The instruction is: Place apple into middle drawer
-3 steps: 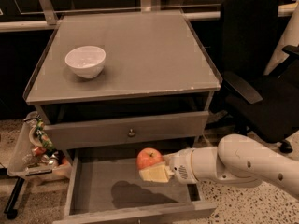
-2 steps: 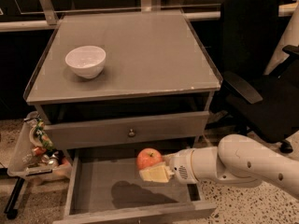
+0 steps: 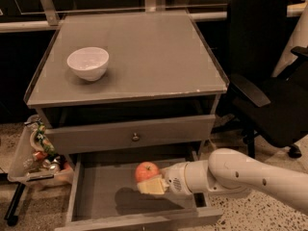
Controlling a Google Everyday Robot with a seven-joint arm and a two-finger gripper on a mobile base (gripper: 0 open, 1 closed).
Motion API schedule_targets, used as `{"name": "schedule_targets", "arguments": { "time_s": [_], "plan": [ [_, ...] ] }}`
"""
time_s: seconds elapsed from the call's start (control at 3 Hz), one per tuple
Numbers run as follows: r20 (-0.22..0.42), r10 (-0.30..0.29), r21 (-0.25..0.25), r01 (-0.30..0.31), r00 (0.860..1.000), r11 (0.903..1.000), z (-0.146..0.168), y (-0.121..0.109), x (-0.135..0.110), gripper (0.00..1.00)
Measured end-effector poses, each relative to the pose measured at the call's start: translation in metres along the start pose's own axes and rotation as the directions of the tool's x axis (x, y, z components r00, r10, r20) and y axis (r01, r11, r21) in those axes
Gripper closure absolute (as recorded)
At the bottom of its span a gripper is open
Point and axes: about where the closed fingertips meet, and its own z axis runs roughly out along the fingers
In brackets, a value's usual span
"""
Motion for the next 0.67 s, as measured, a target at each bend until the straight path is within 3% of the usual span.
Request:
{"name": "schedule_targets", "arguments": {
  "time_s": [0.33,0.67],
  "plan": [
    [0.020,0.017,0.044,-0.018,1.000,0.9989,0.026,-0.026,0.011,1.00],
    [0.031,0.074,0.074,-0.076,0.997,0.9944,0.073,-0.061,0.043,1.00]
  ]
}}
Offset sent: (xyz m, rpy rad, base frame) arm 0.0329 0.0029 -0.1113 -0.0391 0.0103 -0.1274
